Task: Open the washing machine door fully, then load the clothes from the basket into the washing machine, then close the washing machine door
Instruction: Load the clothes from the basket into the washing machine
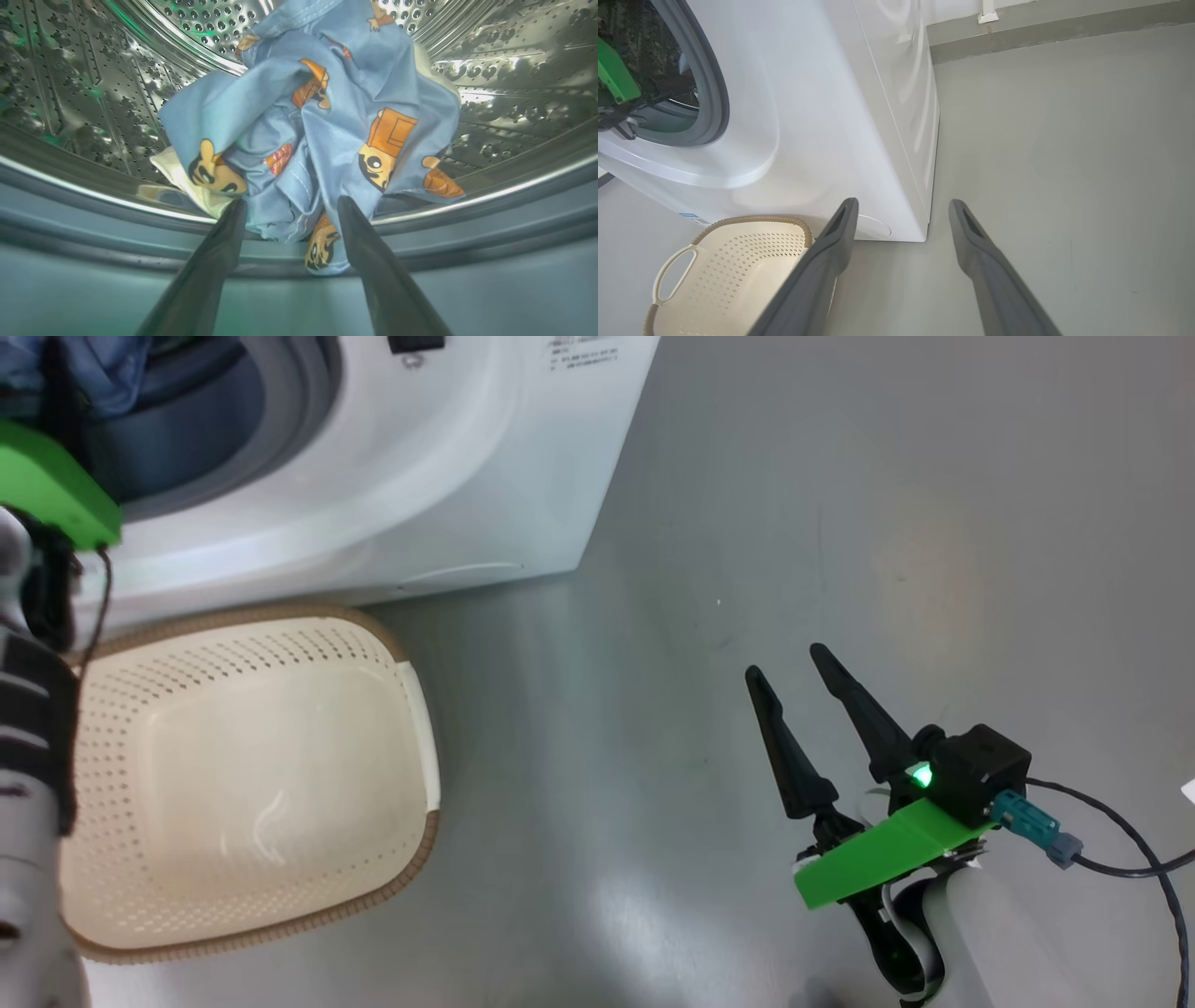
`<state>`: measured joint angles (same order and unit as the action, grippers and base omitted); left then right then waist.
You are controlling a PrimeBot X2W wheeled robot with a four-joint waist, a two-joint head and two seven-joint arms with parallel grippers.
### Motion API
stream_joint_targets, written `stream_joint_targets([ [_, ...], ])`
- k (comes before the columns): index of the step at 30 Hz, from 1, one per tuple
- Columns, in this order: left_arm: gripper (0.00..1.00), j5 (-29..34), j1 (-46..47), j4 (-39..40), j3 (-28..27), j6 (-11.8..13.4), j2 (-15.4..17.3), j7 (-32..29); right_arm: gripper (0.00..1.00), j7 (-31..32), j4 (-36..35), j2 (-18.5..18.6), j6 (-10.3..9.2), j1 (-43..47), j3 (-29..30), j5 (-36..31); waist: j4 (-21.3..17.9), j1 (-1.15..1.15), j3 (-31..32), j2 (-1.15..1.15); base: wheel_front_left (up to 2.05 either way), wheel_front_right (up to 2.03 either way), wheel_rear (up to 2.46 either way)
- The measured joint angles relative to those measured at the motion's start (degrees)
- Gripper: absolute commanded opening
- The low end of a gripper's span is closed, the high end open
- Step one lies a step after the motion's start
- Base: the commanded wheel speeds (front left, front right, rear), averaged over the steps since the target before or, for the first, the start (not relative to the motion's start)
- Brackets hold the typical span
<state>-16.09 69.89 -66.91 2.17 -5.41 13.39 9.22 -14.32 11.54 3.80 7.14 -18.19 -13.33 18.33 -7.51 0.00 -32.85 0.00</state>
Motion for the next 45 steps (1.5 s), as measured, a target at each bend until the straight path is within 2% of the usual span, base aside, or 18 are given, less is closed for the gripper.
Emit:
stream_joint_targets([
  [8, 1.0, -1.23, -6.0, 2.97, 0.11, -0.43, -0.97, 3.67, 1.0, 0.0, 0.41, 0.15, 0.0, 1.99, 0.68, 0.07, 0.44, 0.0, 3.67, 0.0, 0.0, 0.0, 0.0],
  [13, 1.0, -2.04, -10.89, 8.06, 0.01, -0.4, -1.99, 4.91, 1.0, 0.0, 0.65, 0.44, 0.0, 3.41, 1.11, 0.07, 0.88, 0.0, 6.41, 0.0, 0.0, 0.0, 0.0],
  [20, 1.0, -1.96, -20.12, 19.38, -0.1, 0.7, -2.68, 5.41, 1.0, 0.0, 1.25, 1.1, 0.0, 5.63, 1.38, 0.08, 1.6, 0.0, 10.61, 0.0, 0.0, 0.0, 0.0],
  [33, 1.0, -1.34, -41.77, 46.47, -1.42, 4.33, -3.93, 5.42, 1.0, 0.0, 1.69, 1.52, 0.0, 8.94, 1.35, 0.29, 2.19, 0.0, 17.9, 0.0, 0.0, 0.0, 0.0],
  [45, 1.0, 0.26, -58.13, 59.14, -1.55, 7.26, -3.93, 5.42, 1.0, 0.01, 2.0, 2.33, 0.0, 12.85, 2.36, 0.43, 3.06, 0.0, 24.14, 0.0, 0.0, 0.0, 0.0],
])
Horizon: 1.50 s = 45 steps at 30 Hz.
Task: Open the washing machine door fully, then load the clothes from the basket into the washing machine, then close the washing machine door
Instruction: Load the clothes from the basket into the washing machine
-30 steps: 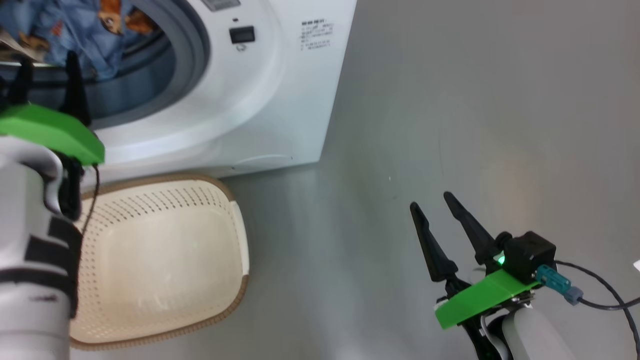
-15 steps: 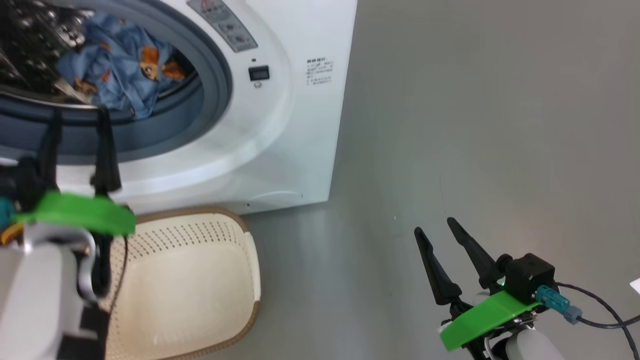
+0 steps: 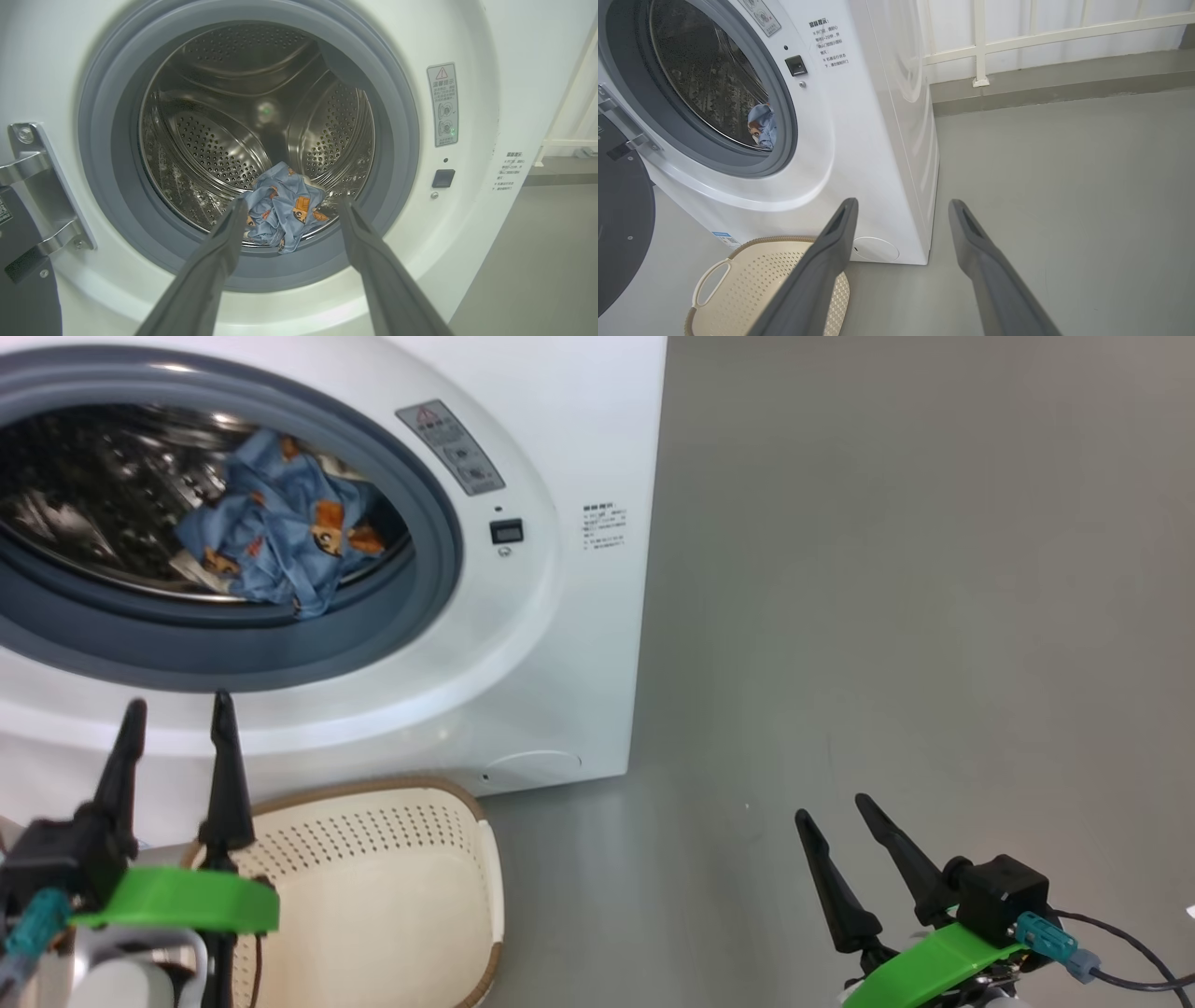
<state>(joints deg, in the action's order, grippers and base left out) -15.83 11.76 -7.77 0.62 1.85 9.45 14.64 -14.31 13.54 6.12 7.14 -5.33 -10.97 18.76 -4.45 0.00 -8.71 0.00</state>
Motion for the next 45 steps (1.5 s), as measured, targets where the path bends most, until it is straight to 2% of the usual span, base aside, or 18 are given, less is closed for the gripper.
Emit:
stream_joint_targets([
  [8, 1.0, 1.49, -7.28, 4.46, -0.97, 1.89, -0.04, 0.0, 1.0, 0.0, -0.08, 0.24, 0.0, 1.06, 0.41, 0.0, 0.57, 0.0, 3.01, 0.0, 0.0, 0.0, 0.0],
  [17, 1.0, 1.58, -13.77, 6.34, -2.01, 2.29, -0.89, 0.0, 1.0, 0.0, -1.23, 0.68, 0.0, 3.81, 0.82, -0.02, 0.8, 0.0, 5.31, 0.0, 0.0, 0.0, 0.0],
  [26, 1.0, 2.01, -19.92, 6.73, -3.28, 2.24, -3.14, 0.0, 1.0, 0.0, -2.72, 0.81, 0.0, 4.59, 1.27, -0.54, 0.64, 0.0, 7.26, 0.0, 0.0, 0.0, 0.0],
  [37, 1.0, 3.53, -22.52, 6.47, -4.0, 1.32, -4.87, 0.0, 1.0, 0.0, -3.68, 1.38, 0.0, 6.37, 1.94, -1.46, 1.67, 0.0, 8.42, 0.0, 0.0, 0.0, 0.0],
  [45, 1.0, 3.52, -22.56, 6.11, -4.68, -0.46, -5.49, 0.0, 1.0, 0.0, -3.71, 1.37, 0.0, 6.37, 1.76, -1.46, 1.74, 0.0, 8.08, 0.0, 0.0, 0.0, 0.0],
])
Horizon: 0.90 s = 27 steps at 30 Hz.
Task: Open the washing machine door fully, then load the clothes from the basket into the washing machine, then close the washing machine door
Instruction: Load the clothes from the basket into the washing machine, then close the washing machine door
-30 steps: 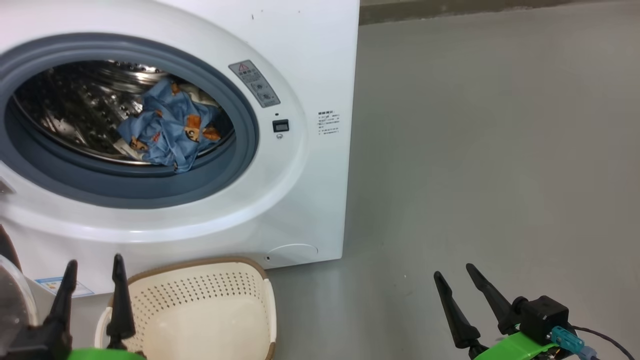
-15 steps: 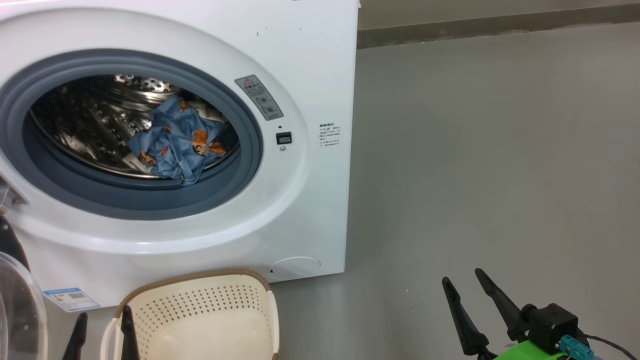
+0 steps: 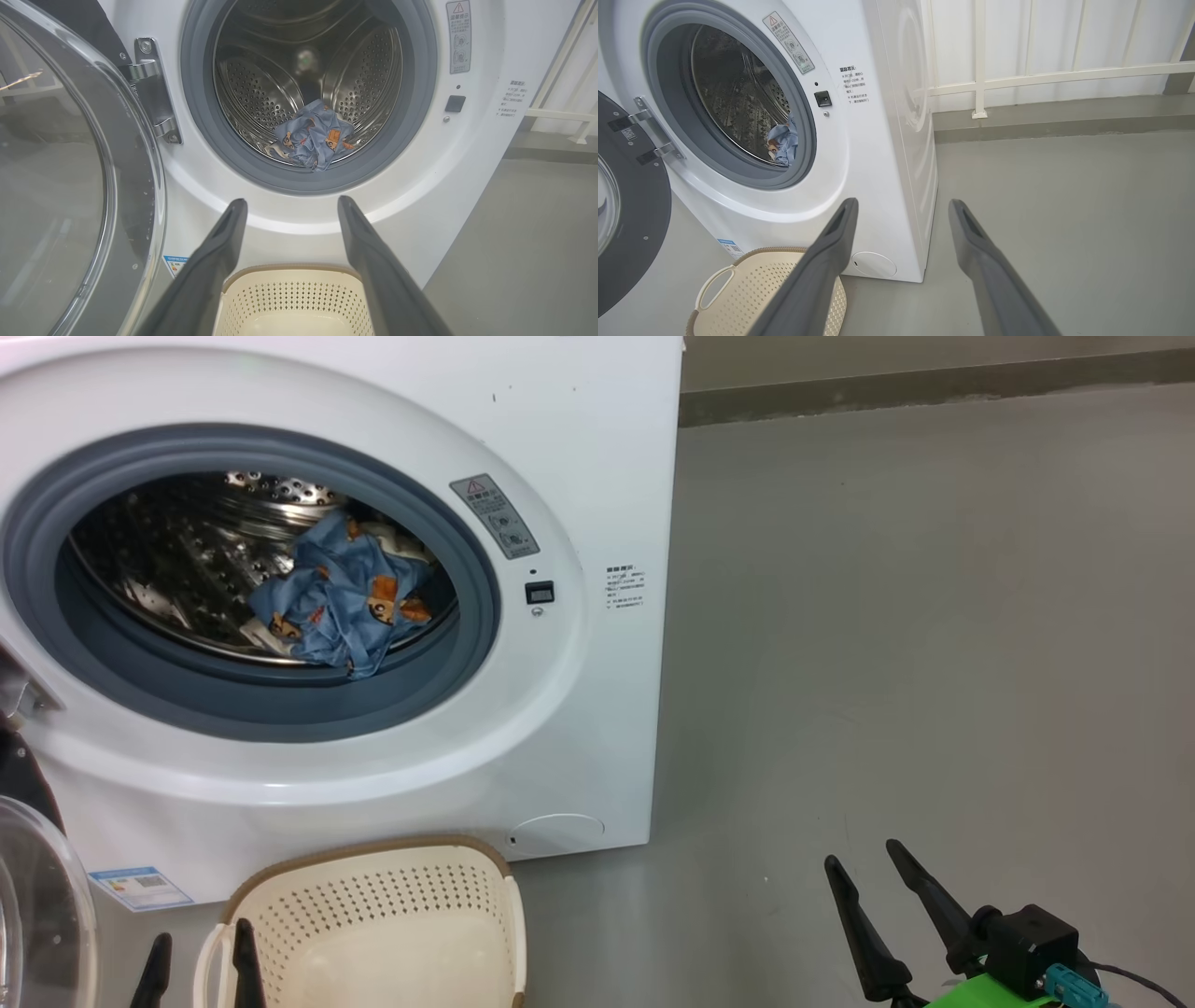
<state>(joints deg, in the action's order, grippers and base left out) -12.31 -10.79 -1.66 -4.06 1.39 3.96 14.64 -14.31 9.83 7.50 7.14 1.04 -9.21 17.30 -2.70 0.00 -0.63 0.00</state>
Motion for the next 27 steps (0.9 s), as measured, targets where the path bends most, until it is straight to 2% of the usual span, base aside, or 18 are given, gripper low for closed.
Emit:
stream_joint_targets([
  [27, 1.0, 1.97, 0.05, -2.21, -1.89, -3.18, -1.08, -0.01, 1.0, 0.0, 0.07, -0.31, 0.0, -0.05, 0.25, -0.08, 0.32, 0.0, -0.63, 0.0, 0.0, 0.0, 0.0],
])
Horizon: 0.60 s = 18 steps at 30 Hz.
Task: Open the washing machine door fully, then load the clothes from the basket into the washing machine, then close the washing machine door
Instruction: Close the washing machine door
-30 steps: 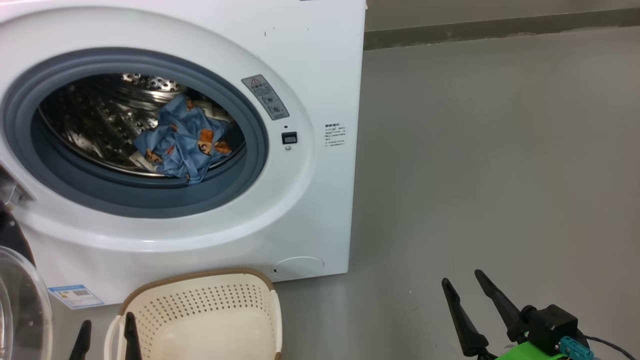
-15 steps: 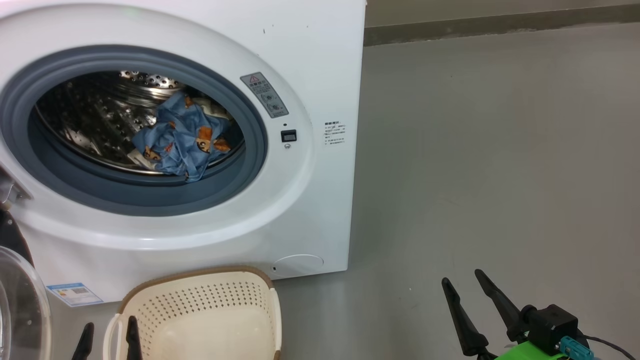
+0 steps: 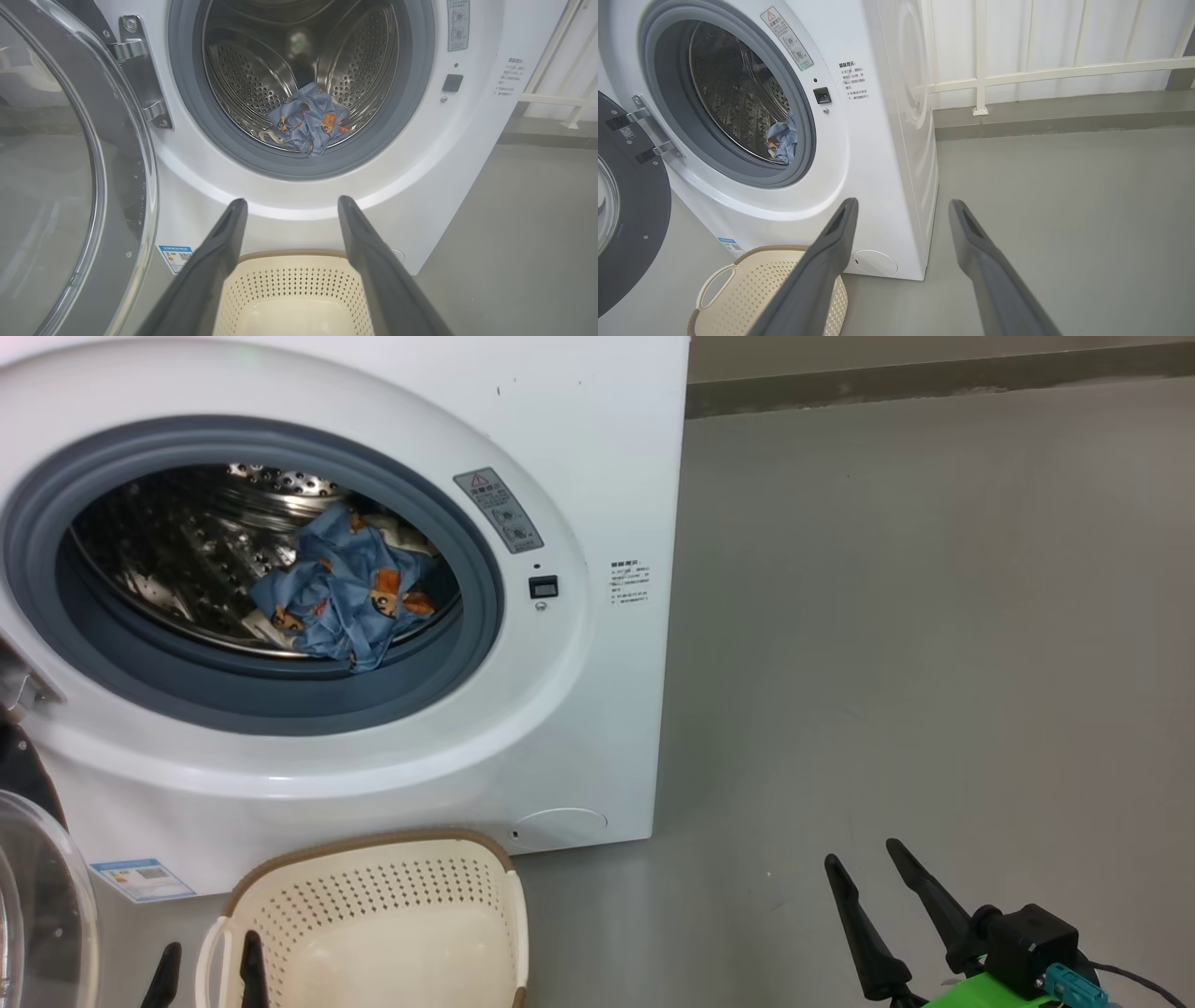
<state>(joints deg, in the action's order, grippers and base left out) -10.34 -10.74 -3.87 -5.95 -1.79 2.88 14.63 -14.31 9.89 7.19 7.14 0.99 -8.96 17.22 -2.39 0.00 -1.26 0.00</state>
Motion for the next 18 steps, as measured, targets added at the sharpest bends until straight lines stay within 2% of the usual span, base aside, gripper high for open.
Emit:
stream_joint_targets([
  [18, 1.0, 0.0, 0.24, -0.22, -1.42, -0.66, -0.18, 0.0, 1.0, 0.0, 0.32, -0.29, 0.0, -0.22, -0.03, 0.0, 0.29, 0.0, -0.86, 0.0, 0.0, 0.0, 0.0],
])
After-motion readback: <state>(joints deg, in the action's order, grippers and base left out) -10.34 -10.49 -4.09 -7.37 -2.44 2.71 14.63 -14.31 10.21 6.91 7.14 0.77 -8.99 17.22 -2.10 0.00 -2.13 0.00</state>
